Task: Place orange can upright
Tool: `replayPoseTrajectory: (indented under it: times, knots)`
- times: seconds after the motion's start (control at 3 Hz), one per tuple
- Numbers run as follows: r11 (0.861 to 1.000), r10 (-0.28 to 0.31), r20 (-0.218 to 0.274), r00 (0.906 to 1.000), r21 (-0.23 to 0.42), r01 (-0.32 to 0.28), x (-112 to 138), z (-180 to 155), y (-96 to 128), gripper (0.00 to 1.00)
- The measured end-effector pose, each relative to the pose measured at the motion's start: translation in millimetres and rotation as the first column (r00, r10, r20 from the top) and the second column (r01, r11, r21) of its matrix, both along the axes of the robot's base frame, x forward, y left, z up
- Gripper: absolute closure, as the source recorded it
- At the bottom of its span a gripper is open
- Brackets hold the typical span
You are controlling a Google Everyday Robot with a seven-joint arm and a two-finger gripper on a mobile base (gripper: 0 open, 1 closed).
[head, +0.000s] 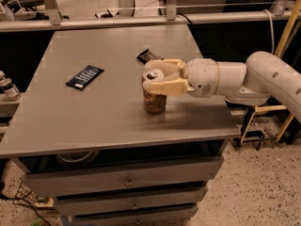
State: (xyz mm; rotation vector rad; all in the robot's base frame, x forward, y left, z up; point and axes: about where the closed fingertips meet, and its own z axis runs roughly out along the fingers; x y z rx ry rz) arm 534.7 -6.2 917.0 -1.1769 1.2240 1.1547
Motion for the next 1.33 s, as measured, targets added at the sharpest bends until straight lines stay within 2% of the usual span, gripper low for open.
replayPoseTrajectory:
  times: [0.33, 0.67, 1.33]
  knots:
    - [1.000, 0.004, 0.001, 1.0000, 0.000, -0.004, -0.6, 0.7, 2.1, 0.75]
    - [1.000, 0.011, 0.003, 0.9999, 0.000, -0.011, -1.7, 1.8, 5.7, 0.44]
    - [1.000, 0.020, 0.004, 0.9998, 0.000, -0.020, -3.3, 3.3, 10.7, 0.00]
